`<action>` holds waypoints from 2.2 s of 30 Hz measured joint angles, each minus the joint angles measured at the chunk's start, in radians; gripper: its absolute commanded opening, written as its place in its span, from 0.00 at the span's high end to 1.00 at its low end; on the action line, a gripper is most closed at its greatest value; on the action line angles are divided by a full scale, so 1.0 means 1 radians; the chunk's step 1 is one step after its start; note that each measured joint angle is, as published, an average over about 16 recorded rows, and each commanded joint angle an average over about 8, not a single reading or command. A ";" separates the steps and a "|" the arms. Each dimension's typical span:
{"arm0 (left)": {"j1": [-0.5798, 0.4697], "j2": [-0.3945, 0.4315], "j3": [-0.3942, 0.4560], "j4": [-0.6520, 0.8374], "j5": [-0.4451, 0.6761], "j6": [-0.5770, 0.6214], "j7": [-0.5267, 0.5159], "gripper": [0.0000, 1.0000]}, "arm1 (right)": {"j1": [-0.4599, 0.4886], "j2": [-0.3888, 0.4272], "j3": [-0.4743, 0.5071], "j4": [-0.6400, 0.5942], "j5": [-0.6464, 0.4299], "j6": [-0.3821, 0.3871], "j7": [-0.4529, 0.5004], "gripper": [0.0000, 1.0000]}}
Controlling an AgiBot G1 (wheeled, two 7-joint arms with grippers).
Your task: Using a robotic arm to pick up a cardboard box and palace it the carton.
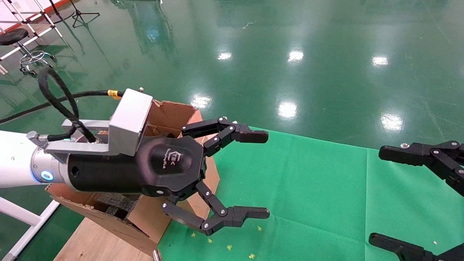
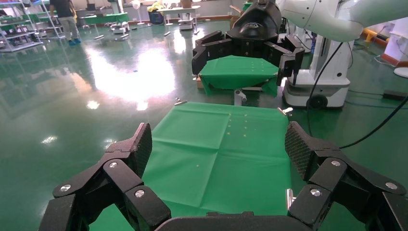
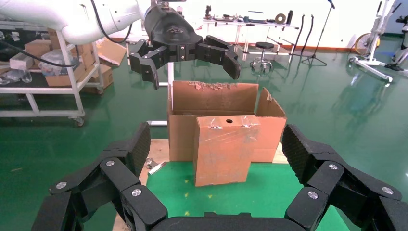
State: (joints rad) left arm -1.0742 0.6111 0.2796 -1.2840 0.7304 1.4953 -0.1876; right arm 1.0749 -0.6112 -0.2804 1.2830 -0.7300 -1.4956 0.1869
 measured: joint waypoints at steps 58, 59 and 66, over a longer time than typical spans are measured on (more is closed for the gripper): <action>-0.469 0.022 0.275 -0.065 0.870 -0.110 -0.602 0.00 | 0.001 0.000 -0.002 -0.002 0.001 0.000 -0.002 1.00; -0.488 0.030 0.289 -0.064 0.899 -0.094 -0.643 0.00 | 0.001 0.000 -0.002 -0.002 0.001 0.000 -0.002 1.00; -0.598 0.087 0.396 -0.057 1.099 0.017 -0.984 0.00 | 0.001 0.001 -0.003 -0.002 0.001 0.001 -0.002 1.00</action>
State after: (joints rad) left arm -1.6723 0.6981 0.6760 -1.3408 1.8292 1.5123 -1.1720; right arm 1.0761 -0.6105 -0.2834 1.2810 -0.7288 -1.4950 0.1851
